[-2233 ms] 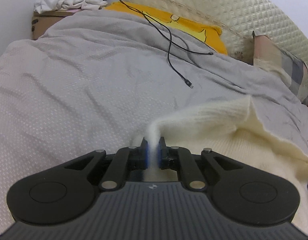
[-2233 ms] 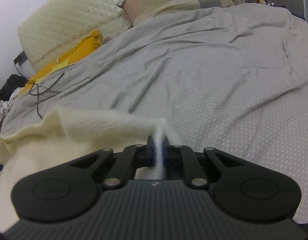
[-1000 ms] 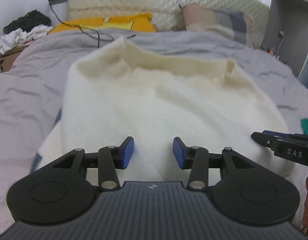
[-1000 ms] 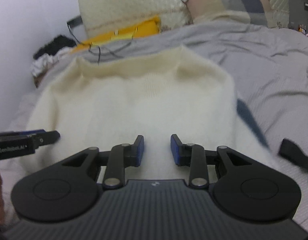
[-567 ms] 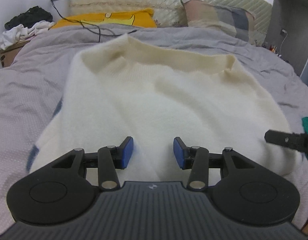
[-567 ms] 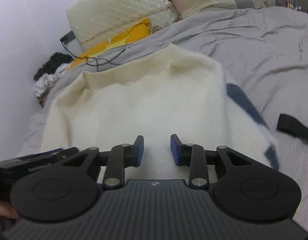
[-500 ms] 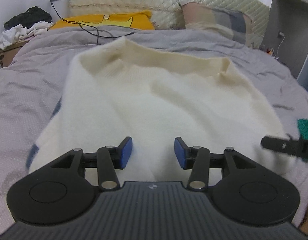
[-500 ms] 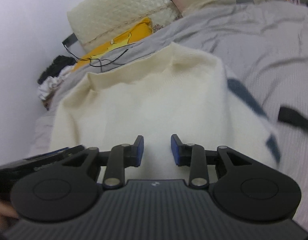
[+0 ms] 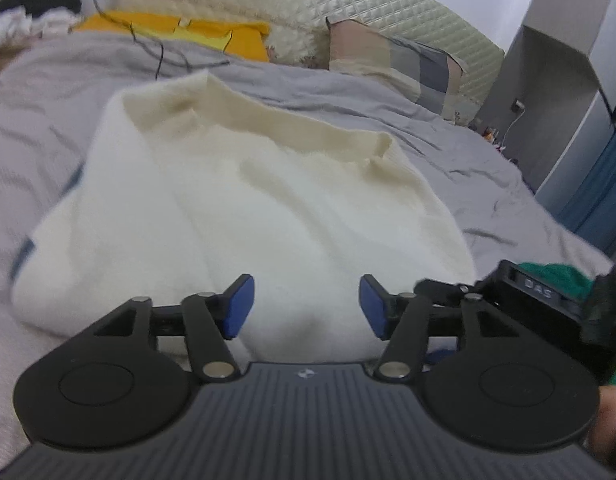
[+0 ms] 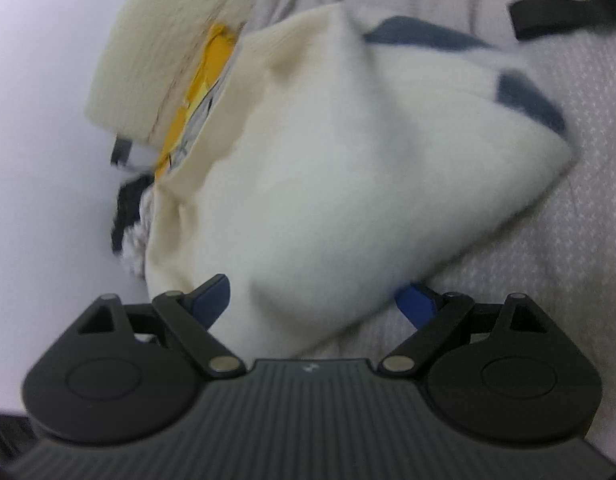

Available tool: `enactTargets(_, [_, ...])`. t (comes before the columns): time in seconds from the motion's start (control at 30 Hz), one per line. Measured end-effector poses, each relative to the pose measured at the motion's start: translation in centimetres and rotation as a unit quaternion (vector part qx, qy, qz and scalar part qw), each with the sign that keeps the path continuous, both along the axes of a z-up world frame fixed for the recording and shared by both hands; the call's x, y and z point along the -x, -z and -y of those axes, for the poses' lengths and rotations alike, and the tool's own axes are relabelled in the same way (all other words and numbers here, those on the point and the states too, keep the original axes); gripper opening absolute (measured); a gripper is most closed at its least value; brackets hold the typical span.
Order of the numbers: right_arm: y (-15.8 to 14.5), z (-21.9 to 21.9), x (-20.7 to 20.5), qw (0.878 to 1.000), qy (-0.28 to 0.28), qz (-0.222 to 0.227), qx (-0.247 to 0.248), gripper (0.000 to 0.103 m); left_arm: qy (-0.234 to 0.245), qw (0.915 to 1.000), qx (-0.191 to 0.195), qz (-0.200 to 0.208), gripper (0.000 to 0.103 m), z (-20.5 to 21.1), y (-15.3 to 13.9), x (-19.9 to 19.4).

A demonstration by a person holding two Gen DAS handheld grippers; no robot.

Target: Fold large clothes

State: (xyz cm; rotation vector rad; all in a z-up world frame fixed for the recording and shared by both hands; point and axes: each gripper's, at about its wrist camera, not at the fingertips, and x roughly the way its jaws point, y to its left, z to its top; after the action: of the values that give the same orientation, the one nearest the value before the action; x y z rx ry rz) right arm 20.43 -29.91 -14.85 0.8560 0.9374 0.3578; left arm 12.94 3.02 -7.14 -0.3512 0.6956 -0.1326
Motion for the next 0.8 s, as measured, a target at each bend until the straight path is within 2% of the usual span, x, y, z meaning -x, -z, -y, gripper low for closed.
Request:
enactTargets(0.2, [1.6, 0.3, -1.5, 0.998, 0.028, -0.011, -0.054, 0.094, 0.012, 0.9959, 0.086, -0.025, 0.078, -1.1, 1.2, -0.8])
enactTargets(0.27, [1.5, 0.6, -1.5, 0.996, 0.038, -0.002, -0.085, 0.094, 0.014, 0.9913, 0.126, -0.035, 0.08, -1.6, 1.7, -0.9])
enactTargets(0.37, [1.0, 1.1, -1.3, 0.99, 0.04, 0.024, -0.13, 0.094, 0.009, 0.9798, 0.191, -0.057, 0.085, -2.6, 2.7, -1.2])
enactTargets(0.43, [0.5, 1.2, -1.4, 0.987, 0.042, 0.045, -0.15, 0.094, -0.007, 0.971, 0.228, -0.071, 0.088, -3.6, 3.5, -1.4])
enactTargets(0.5, [0.1, 1.4, -1.4, 0.983, 0.038, 0.06, -0.17, 0.094, -0.015, 0.9584, 0.271, -0.089, 0.092, -4.5, 4.5, -1.7])
enactTargets(0.63, [-0.4, 1.6, -1.5, 0.978, 0.03, 0.079, -0.192, 0.094, -0.047, 0.9276, 0.349, -0.124, 0.093, -6.1, 6.8, -1.8])
enactTargets(0.73, [-0.4, 1.7, -1.4, 0.977, 0.032, 0.079, -0.194, 0.094, -0.096, 0.9165, 0.365, -0.133, 0.093, -7.5, 7.9, -1.5])
enactTargets(0.8, [-0.3, 2.1, -1.5, 0.977, 0.037, 0.074, -0.195, 0.094, -0.134, 0.9036, 0.384, -0.135, 0.093, -8.7, 8.7, -1.0])
